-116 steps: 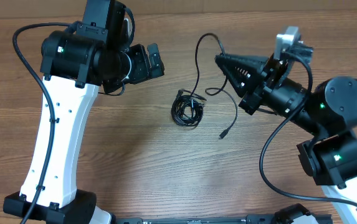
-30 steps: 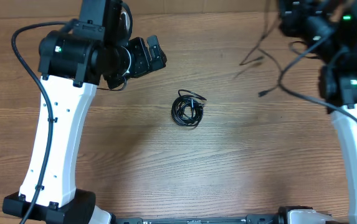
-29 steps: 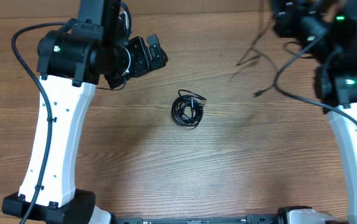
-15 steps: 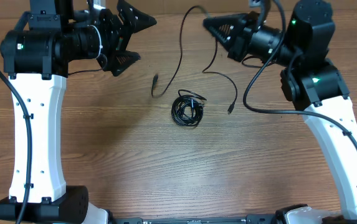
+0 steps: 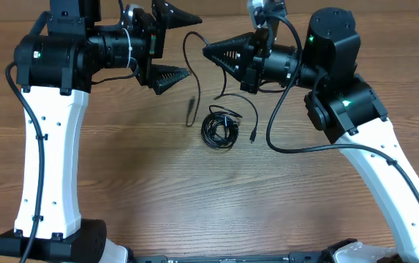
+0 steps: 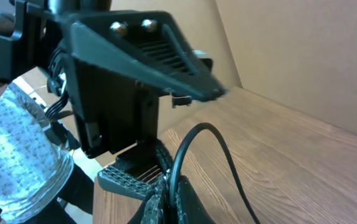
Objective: Untangle cables
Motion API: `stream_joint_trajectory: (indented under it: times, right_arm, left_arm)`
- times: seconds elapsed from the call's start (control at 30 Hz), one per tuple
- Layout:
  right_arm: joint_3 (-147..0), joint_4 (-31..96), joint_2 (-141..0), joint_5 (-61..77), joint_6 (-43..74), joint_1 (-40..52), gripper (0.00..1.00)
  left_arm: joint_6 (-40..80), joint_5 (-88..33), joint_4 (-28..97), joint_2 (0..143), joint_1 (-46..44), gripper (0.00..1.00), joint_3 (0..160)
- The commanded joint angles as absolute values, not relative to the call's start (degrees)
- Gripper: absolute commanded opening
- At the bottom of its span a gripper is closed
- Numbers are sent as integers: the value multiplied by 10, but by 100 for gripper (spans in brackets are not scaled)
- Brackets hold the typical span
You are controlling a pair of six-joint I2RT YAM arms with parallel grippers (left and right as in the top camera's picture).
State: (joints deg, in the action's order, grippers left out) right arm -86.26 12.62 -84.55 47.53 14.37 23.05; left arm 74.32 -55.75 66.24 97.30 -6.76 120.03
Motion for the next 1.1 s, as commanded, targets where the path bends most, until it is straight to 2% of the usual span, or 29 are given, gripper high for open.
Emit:
stream_joint_trajectory:
  times: [0.0,0.13,0.2,0.3,0.33,0.53,0.6,0.63,0.67,0.7,0.73,0.83,0.9,0.97,1.03,1.07]
  right_arm:
    - [-882,123,-843,470,132,243,4]
    - [-882,123,-843,471,132,249,4]
    - [-882,123,-843,471,132,249,4]
    - [-882,123,-843,470,132,249,4]
    - [-882,123,-843,470,132,249,4]
    - [-882,123,-843,470,132,249,4]
    - [-882,123,-843,470,132,249,4]
    - [-882,123,-843,470,132,249,8]
    - [-882,123,-843,470,132,249,11]
    - [-882,125,-843,470,132,249,26]
    - [-882,127,-843,470,132,249,29]
    - [-882,137,-843,470,132,248,49]
    - [-882,164,-843,451,132,244,76]
    - [-882,207,-843,401,132,243,86]
    - [-882,248,-843,351,132,243,90]
    - [-882,268,-843,333,132,243,97]
  left_arm:
    - [772,-570,657,975,-68,81,1206]
    - [774,-554,657,975,-68,69,1206]
    - [773,-524,657,975,-68,57,1206]
    - [773,-513,657,975,-68,48,1206]
    - [774,-508,658,975,-68,41,1206]
    - [773,-504,657,975,-68,37,1206]
    - [773,-499,658,975,-68,17,1206]
    - [773,-492,658,975,-68,8,1206]
    - [773,-488,658,975,-68,4,1206]
    - [773,-473,658,975,-68,4,1206]
    - [773,-463,658,975,-68,4,1206]
    - [762,-412,658,975,-67,4,1206]
    - [723,-357,658,975,-62,4,1206]
    - [681,-291,657,975,-48,4,1206]
    - [650,-243,657,975,-40,4,1207]
    - [623,-214,657,975,-35,4,1207]
